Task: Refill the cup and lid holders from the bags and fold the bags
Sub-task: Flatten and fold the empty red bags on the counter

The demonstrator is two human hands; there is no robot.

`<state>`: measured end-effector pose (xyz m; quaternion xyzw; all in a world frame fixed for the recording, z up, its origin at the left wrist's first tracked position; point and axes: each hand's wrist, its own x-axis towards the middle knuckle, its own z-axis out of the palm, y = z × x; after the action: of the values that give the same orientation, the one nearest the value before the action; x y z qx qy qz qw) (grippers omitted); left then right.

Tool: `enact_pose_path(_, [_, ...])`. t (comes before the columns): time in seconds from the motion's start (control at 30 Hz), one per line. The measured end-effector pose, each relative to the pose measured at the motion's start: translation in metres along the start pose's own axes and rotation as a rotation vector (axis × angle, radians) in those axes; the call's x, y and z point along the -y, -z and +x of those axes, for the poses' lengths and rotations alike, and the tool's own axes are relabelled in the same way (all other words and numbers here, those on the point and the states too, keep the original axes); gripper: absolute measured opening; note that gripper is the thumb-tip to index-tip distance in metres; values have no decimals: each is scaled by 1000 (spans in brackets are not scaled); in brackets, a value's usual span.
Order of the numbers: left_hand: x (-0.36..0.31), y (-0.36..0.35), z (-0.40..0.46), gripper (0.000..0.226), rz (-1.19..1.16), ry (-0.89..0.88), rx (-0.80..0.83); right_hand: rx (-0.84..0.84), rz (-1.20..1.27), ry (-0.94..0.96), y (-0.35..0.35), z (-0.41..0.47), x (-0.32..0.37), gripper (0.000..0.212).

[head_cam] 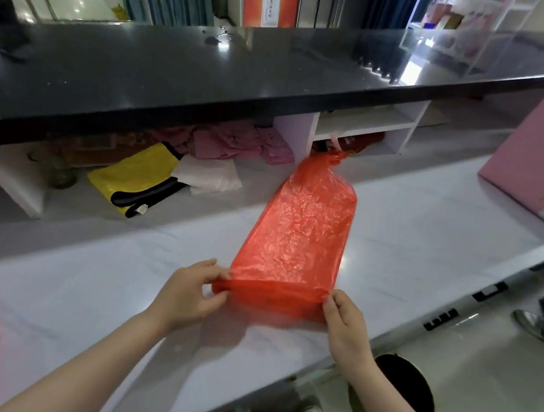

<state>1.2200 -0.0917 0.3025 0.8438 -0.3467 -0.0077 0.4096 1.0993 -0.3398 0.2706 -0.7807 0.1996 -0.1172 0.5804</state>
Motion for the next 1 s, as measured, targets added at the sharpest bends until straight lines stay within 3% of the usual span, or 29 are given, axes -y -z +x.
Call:
enact_pose_path(0.13, [-5,-12,15,13,60,60,121,-65,-113,13,14,5,-5,24])
enact_pose_path(0.27, [-10,-30,31,13,66,111,98,-99,-227,38,24,9,-4,22])
enact_pose_path(0.37, [-15,-38,42,21,24,120,66,-168,-323,161,32,12,0,18])
enact_pose_path(0.5, [-25,-45,55,24,-302,222,-34,-280,-372,276,42,15,7,15])
enact_pose_path(0.6, [-32,-48,60,33,-641,307,77,-311,-270,208,51,19,9,17])
enact_pose_path(0.67, [-30,-53,60,37,-565,311,212,-332,-210,124,57,21,7,21])
enact_pose_path(0.8, [-24,-66,59,9,-146,265,309,-345,-204,22,65,25,0,22])
enact_pose_path(1.0, [-20,-79,59,42,-12,270,279,-345,-259,-23,67,34,-3,20])
